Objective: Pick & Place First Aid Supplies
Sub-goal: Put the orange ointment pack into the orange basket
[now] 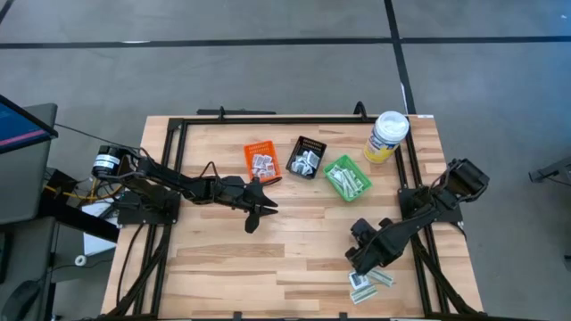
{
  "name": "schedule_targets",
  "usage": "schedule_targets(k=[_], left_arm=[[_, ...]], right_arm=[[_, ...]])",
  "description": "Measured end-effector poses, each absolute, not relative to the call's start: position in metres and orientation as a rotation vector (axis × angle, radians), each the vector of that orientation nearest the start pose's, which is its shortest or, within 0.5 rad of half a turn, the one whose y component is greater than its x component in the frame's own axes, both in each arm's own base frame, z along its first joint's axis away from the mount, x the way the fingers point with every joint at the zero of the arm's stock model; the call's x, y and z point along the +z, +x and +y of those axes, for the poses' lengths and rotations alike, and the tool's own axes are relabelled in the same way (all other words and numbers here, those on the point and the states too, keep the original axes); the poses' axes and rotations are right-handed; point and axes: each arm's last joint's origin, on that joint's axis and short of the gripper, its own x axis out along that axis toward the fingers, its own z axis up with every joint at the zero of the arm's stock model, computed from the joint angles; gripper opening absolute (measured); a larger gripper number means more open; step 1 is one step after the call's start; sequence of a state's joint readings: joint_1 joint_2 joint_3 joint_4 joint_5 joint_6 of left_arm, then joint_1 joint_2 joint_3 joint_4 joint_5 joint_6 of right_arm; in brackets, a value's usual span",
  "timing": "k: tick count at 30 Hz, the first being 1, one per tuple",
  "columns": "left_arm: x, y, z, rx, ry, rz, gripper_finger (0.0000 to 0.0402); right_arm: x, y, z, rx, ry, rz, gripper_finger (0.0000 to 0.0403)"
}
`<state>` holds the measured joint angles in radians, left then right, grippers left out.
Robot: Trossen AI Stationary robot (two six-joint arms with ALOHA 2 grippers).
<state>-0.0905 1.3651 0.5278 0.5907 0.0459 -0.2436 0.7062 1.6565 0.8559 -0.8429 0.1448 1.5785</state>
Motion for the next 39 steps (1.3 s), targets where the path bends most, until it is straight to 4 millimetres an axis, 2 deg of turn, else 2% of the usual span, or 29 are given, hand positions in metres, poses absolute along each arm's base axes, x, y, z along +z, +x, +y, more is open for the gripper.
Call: schedule_targets(k=[5,9,13,17,20,25,28,32,39], left_arm=[[0.197,0.267,-0.026,-0.105,-0.236,0.261,0.0104],[0.197,0.267,-0.026,-0.106,-0.237,0.253,0.0104],[0.199,0.268,-0.026,-0.108,-0.237,0.233,0.0104],[0.201,0.268,-0.026,-0.110,-0.238,0.220,0.0104],[0.201,0.268,-0.026,-0.113,-0.237,0.219,0.0104],[0.201,0.268,-0.032,-0.162,-0.169,0.211,0.0104],[0.203,0.267,-0.040,-0.232,-0.142,0.199,0.0104],[0.209,0.265,-0.052,-0.322,-0.126,0.138,0.0104],[0.220,0.263,-0.065,-0.381,-0.075,0.019,0.0104]], right_arm=[[0.144,0.203,0.161,-0.709,0.555,1.323,0.0002],[0.158,0.220,0.161,-0.652,0.485,1.209,0.0003],[0.174,0.241,0.152,-0.650,0.343,1.027,0.0001],[0.180,0.264,0.138,-0.633,0.259,0.869,0.0001],[0.185,0.284,0.135,-0.471,0.219,0.841,0.0001],[0.202,0.313,0.138,-0.140,0.180,0.698,0.0001],[0.209,0.321,0.139,-0.034,0.145,0.629,0.0001],[0.211,0.323,0.136,-0.035,0.140,0.609,0.0001],[0.218,0.330,0.134,-0.033,0.203,0.521,0.0001]])
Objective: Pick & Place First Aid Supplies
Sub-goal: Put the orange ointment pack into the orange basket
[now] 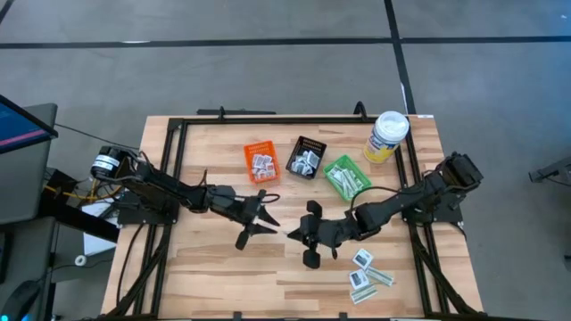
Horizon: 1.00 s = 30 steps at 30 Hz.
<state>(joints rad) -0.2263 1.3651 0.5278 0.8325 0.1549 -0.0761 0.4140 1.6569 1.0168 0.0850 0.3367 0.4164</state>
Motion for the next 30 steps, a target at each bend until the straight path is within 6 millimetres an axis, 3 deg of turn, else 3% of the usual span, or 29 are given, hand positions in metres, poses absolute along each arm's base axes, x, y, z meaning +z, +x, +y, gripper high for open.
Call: schedule_targets(k=[19,26,30], left_arm=[[0.222,0.262,-0.068,-0.365,-0.031,-0.018,0.0100],[0.221,0.263,-0.067,-0.321,0.004,-0.015,0.0015],[0.219,0.263,-0.065,-0.253,-0.002,0.009,0.0008]], right_arm=[[0.230,0.344,0.114,-0.074,0.265,0.379,0.0000],[0.225,0.343,0.109,-0.090,0.259,0.402,0.0000],[0.222,0.341,0.110,-0.096,0.247,0.430,0.0000]])
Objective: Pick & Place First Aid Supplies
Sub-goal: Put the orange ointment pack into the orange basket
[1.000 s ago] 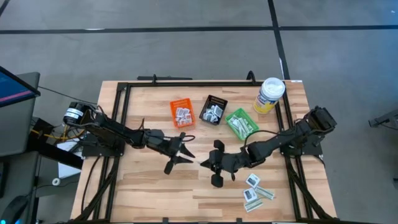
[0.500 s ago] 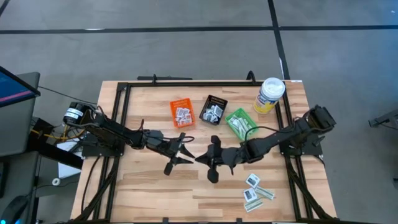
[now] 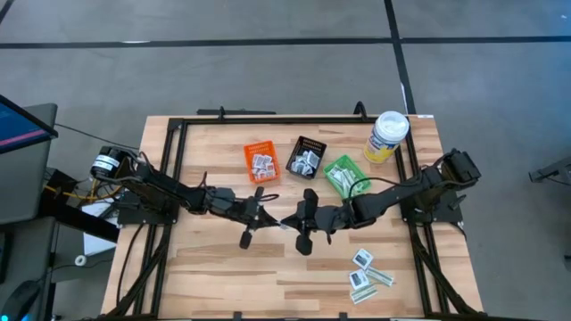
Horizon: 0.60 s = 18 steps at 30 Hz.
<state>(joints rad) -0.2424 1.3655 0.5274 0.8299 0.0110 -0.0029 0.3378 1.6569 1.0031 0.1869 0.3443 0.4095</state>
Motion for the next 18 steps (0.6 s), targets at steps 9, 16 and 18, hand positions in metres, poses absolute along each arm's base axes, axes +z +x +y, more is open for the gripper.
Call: schedule_targets(k=[9,16,18], left_arm=[[0.206,0.264,-0.056,-0.108,-0.018,0.145,0.0007],[0.205,0.267,-0.019,0.333,0.073,0.160,0.0006],[0.202,0.266,0.001,0.447,0.074,0.192,0.0008]], right_arm=[[0.203,0.323,0.119,-0.202,0.162,0.626,0.0000],[0.189,0.309,0.122,-0.236,0.168,0.760,0.0000],[0.188,0.309,0.121,-0.244,0.182,0.769,0.0000]])
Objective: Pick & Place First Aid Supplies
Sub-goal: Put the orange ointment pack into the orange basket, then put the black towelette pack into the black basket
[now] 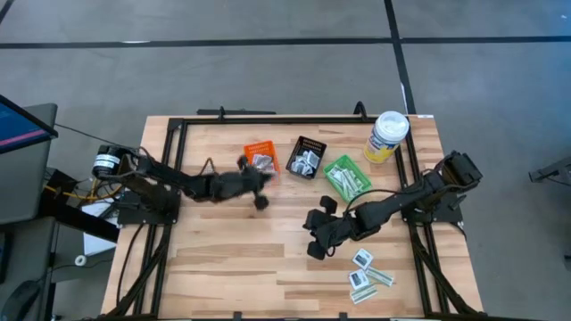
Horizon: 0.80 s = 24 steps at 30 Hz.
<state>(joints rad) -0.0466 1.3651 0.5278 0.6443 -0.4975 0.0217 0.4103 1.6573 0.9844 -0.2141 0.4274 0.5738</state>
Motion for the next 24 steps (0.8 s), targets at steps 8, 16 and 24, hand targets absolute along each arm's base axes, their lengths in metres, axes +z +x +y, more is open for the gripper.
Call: schedule_targets(k=[8,16,24], left_arm=[[0.184,0.252,0.079,0.351,-0.259,0.346,0.0011],[0.181,0.241,0.105,0.340,-0.270,0.375,0.0040],[0.181,0.239,0.110,0.519,-0.232,0.377,0.0121]], right_arm=[[0.188,0.310,0.120,-0.242,0.192,0.768,0.0000],[0.188,0.311,0.117,-0.250,0.196,0.768,0.0000],[0.188,0.311,0.117,-0.247,0.198,0.766,0.0000]])
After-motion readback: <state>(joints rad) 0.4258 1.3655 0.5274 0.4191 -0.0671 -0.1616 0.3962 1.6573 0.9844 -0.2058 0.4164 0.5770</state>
